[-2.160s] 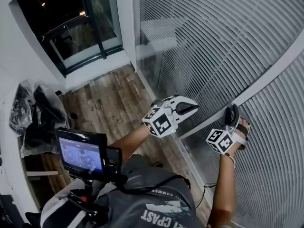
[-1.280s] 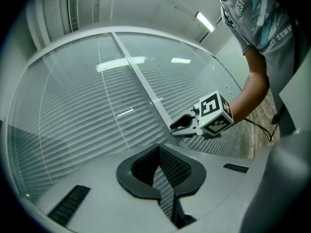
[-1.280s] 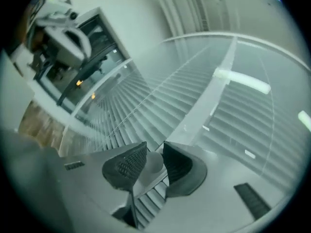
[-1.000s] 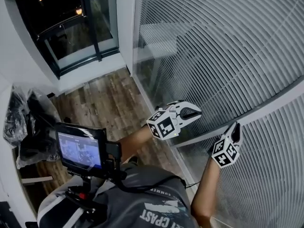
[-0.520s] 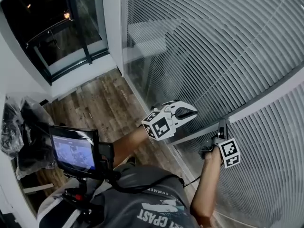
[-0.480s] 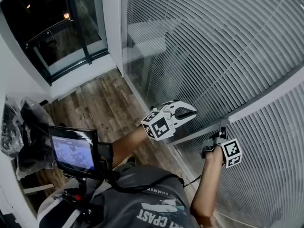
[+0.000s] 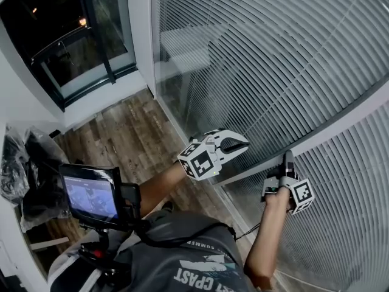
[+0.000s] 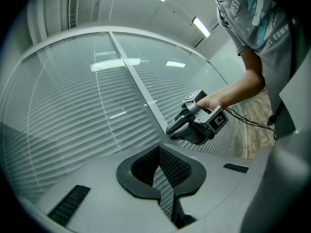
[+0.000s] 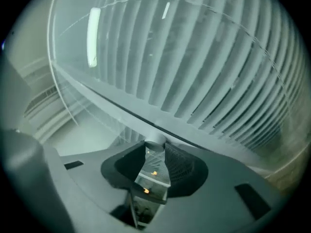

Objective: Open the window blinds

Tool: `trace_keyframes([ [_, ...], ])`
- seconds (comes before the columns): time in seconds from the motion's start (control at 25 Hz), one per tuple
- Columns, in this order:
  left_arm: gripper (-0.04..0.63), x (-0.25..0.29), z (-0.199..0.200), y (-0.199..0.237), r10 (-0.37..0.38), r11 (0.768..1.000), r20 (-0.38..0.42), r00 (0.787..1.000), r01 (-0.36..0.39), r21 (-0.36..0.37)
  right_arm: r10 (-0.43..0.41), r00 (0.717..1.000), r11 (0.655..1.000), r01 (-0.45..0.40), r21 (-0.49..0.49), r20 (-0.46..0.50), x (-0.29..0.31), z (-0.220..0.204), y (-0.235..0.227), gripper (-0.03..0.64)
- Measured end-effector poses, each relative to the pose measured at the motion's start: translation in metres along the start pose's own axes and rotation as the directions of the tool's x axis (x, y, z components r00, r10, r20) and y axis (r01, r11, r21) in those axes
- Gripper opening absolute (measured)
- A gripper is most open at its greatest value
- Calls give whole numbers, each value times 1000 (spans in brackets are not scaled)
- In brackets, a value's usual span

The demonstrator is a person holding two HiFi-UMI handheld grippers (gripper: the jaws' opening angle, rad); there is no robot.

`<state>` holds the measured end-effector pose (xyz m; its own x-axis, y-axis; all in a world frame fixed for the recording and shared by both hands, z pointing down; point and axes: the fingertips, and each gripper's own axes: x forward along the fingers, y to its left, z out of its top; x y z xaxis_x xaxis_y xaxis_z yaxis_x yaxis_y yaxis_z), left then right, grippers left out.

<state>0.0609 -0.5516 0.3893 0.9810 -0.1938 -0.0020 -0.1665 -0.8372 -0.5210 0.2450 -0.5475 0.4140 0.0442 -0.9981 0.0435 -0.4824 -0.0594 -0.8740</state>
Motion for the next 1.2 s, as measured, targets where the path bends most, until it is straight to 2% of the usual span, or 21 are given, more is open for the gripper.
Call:
trace_keyframes([
  [0.08,0,1,1,-2,-5,1000,1,1000,5,0,-22,998,985,13,-173,-51,1,-4,4,119],
  [0.12,0,2,1,-3,-7,1000,1,1000,7,0,-48,996,961,27,-276,-70,1,-6,5,113],
  [0.16,0,2,1,-4,-9,1000,2,1000,9,0,-79,993,922,41,-384,-85,1,-8,6,101],
  [0.24,0,4,2,-6,-15,1000,5,1000,15,1,-138,984,813,47,-580,-115,0,-12,3,76],
  [0.28,0,4,2,-6,-17,1000,5,1000,17,1,-170,977,740,39,-671,-130,0,-14,1,68],
  [0.32,0,3,2,-7,-17,1000,5,1000,17,0,-214,968,637,35,-770,-133,-1,-15,-1,58],
  [0.36,0,3,1,-7,-17,1000,4,1000,17,-1,-270,957,479,41,-877,-102,-4,-14,-1,43],
  [0.4,0,3,1,-7,-16,1000,5,1000,16,-3,-318,948,253,58,-966,-26,-10,-12,3,44],
  [0.44,0,3,2,-7,-16,1000,7,1000,16,-5,-332,940,-16,81,-997,82,-16,-9,11,46],
  [0.48,0,3,2,-7,-17,1000,9,1000,17,-5,-302,935,-268,101,-958,183,-22,-8,23,62],
  [0.52,0,3,2,-7,-17,1000,10,1000,17,-5,-253,936,-455,108,-884,245,-24,-9,36,64],
  [0.56,0,3,2,-6,-16,1000,10,1000,16,-6,-217,940,-574,97,-813,265,-23,-12,44,64],
  [0.6,0,4,3,-6,-15,1000,11,1000,15,-7,-206,944,-646,66,-760,258,-20,-17,47,65],
  [0.64,0,4,3,-6,-13,1000,14,1000,14,-9,-218,947,-694,20,-720,236,-17,-22,43,71],
  [0.76,0,6,5,-8,-14,1000,22,1000,14,-9,-272,945,-784,-107,-611,184,-12,-32,23,135],
  [0.88,0,3,4,-5,-7,1000,25,1000,7,-14,-252,943,-866,-120,-485,218,-5,-27,18,135],
  [0.96,0,3,4,-5,-7,1000,27,1000,7,-17,-219,949,-899,-106,-424,228,-3,-23,17,133],
  [1.0,0,3,5,-6,-8,1000,28,1000,8,-17,-208,952,-903,-98,-419,225,-3,-23,16,124],
  [1.08,0,4,6,-6,-8,1000,29,1000,9,-17,-198,954,-882,-73,-466,226,-2,-21,16,123],
  [1.2,0,4,5,-6,-10,1000,32,999,11,-19,-178,947,-810,14,-587,268,0,-20,18,121],
])
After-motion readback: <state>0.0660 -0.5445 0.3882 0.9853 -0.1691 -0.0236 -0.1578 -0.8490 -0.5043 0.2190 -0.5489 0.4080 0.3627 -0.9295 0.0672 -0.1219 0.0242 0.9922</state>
